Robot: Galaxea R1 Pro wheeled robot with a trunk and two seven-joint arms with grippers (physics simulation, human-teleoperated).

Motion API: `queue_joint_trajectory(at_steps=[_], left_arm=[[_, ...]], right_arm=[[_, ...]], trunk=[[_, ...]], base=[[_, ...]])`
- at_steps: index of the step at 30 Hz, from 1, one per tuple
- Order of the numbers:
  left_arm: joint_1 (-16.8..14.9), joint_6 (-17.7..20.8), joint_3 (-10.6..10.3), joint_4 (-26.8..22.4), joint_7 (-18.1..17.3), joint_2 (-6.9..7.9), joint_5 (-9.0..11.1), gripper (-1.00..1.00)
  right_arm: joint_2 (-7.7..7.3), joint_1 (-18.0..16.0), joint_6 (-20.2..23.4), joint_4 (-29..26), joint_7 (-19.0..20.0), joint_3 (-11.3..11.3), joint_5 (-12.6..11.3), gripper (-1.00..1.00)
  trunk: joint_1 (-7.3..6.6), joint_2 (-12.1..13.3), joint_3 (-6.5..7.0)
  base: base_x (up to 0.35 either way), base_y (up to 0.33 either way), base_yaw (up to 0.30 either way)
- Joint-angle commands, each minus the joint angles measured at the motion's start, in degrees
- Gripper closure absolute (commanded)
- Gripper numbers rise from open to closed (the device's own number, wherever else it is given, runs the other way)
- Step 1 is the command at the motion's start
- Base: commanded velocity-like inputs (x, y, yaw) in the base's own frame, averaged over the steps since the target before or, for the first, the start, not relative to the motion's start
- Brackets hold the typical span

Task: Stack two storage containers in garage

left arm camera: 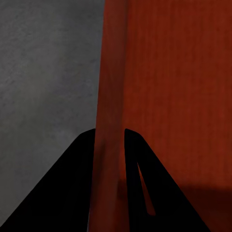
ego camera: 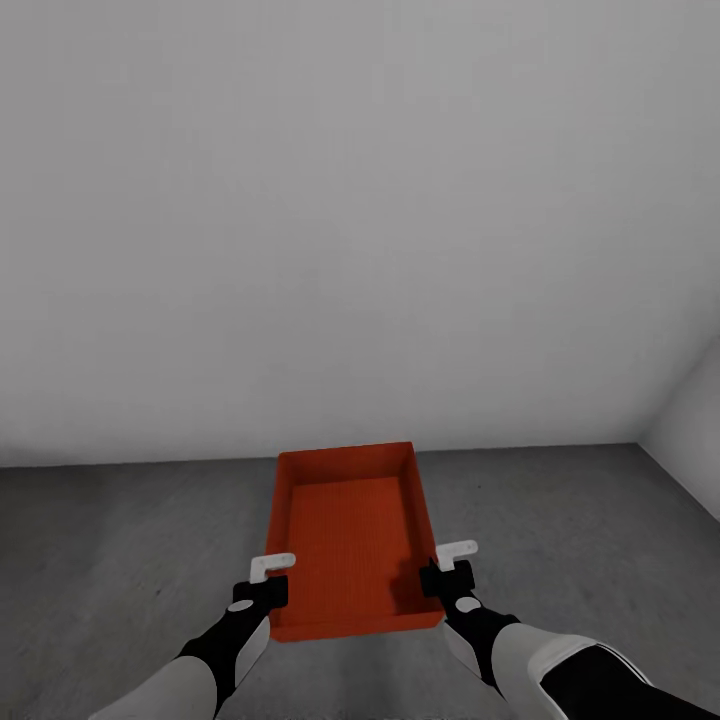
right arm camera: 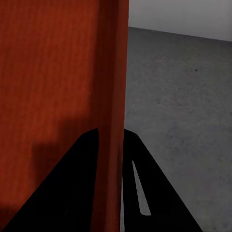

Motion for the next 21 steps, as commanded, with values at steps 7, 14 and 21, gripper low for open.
queue_joint_trajectory(at_steps=[7, 14, 21], left_arm=[[0.0, -0.2, 0.6, 0.2, 1.8, 0.89, -0.3, 1.0], [0.0, -0.2, 0.6, 0.2, 1.8, 0.89, -0.3, 1.0], [0.0, -0.2, 0.6, 0.2, 1.8, 0.89, -0.3, 1.0]], right_arm=[[0.05, -0.1, -0.5, -3.9, -0.2, -3.2, -3.4, 1.0], [0.05, -0.2, -0.5, -3.9, -0.2, -3.2, -3.4, 1.0], [0.05, -0.1, -0.5, -3.9, -0.2, -3.2, -3.4, 1.0]], trunk=[[0.02, -0.1, -0.75], [0.02, -0.1, -1.41], [0.02, -0.1, -2.06]], base=[[0.0, 0.0, 0.0], [0.0, 0.0, 0.0], [0.0, 0.0, 0.0]])
